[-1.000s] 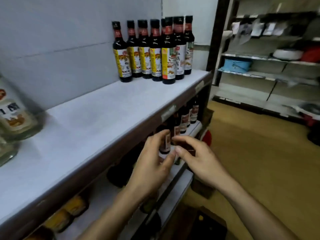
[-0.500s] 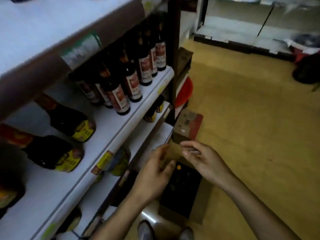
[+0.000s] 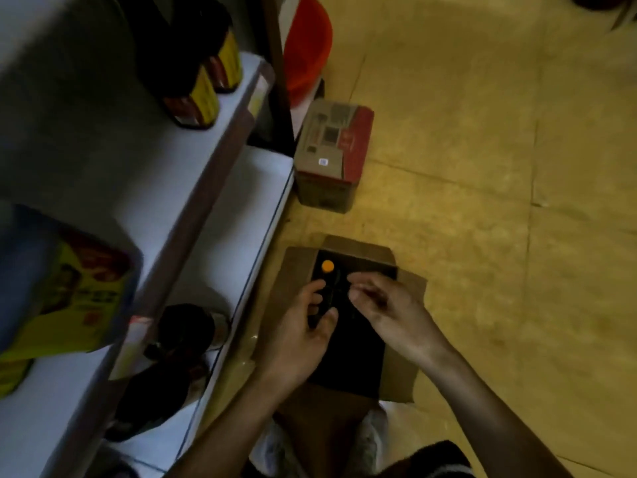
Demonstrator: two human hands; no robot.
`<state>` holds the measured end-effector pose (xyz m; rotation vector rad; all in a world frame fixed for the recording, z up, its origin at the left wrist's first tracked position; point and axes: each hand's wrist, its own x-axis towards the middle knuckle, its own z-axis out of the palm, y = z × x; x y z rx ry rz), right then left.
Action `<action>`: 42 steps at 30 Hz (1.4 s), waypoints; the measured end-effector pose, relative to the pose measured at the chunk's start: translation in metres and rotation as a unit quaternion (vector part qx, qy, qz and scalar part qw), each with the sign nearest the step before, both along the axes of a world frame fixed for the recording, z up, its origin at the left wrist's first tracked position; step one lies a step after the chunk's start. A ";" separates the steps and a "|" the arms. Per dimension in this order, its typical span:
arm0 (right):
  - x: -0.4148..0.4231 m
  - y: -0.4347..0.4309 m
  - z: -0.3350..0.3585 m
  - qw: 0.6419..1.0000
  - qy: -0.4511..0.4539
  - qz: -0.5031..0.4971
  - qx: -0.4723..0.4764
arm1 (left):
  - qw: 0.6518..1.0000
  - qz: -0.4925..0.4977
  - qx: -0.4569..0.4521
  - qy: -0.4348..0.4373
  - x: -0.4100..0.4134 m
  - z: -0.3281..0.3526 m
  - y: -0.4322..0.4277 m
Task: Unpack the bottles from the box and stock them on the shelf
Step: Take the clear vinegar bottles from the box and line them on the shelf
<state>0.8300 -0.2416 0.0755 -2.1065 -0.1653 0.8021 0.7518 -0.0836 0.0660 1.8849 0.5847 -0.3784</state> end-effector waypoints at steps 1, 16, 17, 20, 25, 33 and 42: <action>-0.001 0.001 -0.019 1.000 0.002 -0.001 -0.007 | 1.000 -0.006 -0.005 0.009 0.002 -0.018 0.001; 0.044 0.042 -0.264 0.995 -0.050 0.019 -0.085 | 0.997 -0.040 -0.060 0.041 0.047 -0.245 -0.003; 0.049 0.047 -0.271 0.995 -0.057 0.014 -0.084 | 0.996 -0.042 -0.061 0.039 0.052 -0.247 -0.005; 0.067 0.056 -0.288 0.995 -0.057 0.009 -0.078 | 0.998 -0.016 -0.053 0.012 0.065 -0.248 0.001; 0.078 0.052 -0.309 0.993 -0.089 0.046 -0.064 | 0.998 -0.015 -0.031 -0.051 0.063 -0.236 0.017; 0.076 0.050 -0.299 0.988 -0.142 0.037 -0.053 | 0.995 -0.003 -0.009 -0.101 0.066 -0.228 0.053; 0.080 0.024 -0.223 0.970 -0.240 0.001 0.047 | 0.984 -0.099 -0.088 -0.123 0.084 -0.238 0.042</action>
